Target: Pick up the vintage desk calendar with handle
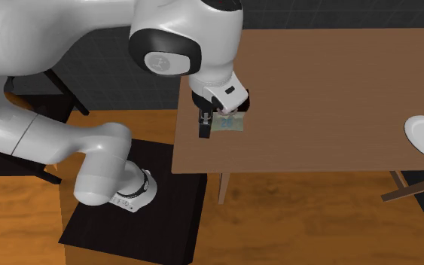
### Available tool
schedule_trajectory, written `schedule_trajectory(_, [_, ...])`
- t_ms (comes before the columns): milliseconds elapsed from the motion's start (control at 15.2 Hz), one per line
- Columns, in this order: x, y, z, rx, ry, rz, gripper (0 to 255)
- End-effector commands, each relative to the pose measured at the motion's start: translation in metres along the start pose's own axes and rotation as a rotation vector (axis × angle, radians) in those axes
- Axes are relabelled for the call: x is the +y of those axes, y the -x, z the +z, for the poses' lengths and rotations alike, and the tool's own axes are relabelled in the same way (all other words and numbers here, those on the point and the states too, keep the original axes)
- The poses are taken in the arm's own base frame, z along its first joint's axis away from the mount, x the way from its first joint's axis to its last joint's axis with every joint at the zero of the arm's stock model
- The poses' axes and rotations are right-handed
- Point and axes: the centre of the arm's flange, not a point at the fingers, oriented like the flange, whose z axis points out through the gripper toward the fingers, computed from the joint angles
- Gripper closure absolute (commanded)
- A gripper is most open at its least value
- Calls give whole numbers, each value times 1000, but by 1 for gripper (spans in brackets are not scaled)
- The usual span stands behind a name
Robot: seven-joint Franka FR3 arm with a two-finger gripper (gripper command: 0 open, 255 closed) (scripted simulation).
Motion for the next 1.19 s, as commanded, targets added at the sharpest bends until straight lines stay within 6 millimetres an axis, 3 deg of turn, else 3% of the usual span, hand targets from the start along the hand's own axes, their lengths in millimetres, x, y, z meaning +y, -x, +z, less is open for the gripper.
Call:
schedule_trajectory(0, [-22, 3, -2, 5, -17, -14, 0])
schedule_trajectory(396, [-93, 8, -14, 21, -63, -56, 0])
schedule_trajectory(924, [-91, 4, 26, 21, -63, -56, 0])
schedule_trajectory(1056, [-91, 4, 26, 21, -63, -56, 0])
schedule_trajectory(1122, [-91, 4, 26, 21, -63, -56, 255])
